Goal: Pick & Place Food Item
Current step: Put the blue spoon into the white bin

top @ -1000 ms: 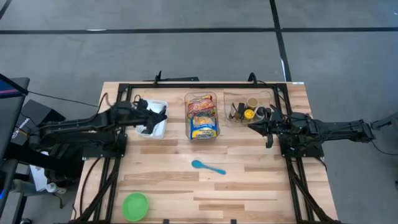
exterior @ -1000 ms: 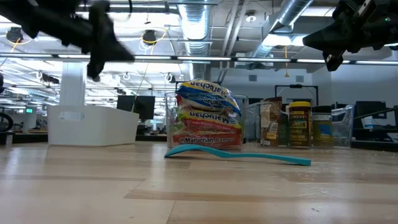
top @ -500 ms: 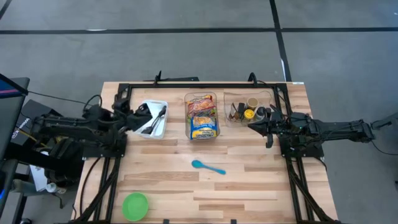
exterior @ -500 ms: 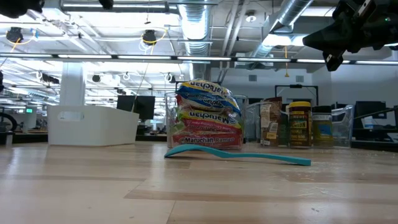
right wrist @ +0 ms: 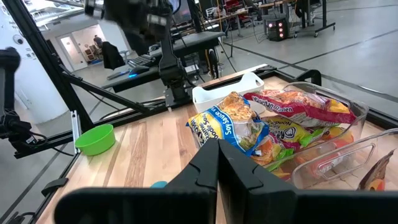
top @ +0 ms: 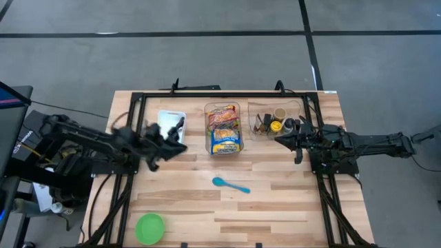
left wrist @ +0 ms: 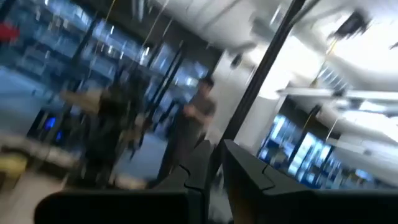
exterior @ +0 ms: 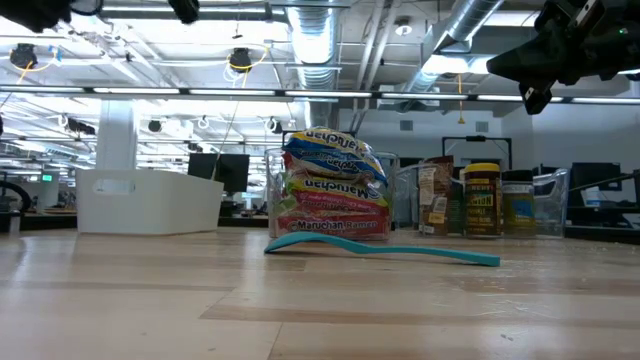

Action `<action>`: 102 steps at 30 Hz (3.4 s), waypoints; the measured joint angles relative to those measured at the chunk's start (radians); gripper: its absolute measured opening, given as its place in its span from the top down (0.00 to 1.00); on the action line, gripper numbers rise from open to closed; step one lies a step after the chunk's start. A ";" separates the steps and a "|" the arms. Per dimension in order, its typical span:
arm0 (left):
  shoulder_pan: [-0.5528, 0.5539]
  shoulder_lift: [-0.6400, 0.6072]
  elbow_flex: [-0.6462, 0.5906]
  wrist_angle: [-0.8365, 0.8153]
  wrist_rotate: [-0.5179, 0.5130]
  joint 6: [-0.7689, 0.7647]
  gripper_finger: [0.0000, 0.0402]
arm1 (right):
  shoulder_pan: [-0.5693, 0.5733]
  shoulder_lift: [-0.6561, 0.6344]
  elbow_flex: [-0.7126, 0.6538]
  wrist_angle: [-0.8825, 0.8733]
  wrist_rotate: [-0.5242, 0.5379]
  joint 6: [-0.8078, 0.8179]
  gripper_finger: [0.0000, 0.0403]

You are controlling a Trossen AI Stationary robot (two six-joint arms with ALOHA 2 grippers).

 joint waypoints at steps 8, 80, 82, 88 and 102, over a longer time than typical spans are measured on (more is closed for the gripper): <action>-0.071 0.313 0.000 0.130 -0.001 0.000 0.91 | 0.000 0.000 0.000 0.000 0.000 0.000 1.00; -0.029 1.061 1.031 -0.927 0.089 0.463 0.91 | 0.000 0.000 0.000 -0.015 0.000 0.000 1.00; -0.029 1.091 1.046 -0.984 0.089 0.463 0.91 | 0.000 0.000 0.000 -0.015 0.000 0.000 1.00; -0.026 1.152 1.078 -1.191 0.089 0.463 0.91 | 0.000 0.000 0.000 -0.017 0.000 0.000 1.00; 0.029 1.171 1.077 -1.375 0.078 0.466 0.91 | 0.000 0.000 0.000 -0.030 0.000 0.000 1.00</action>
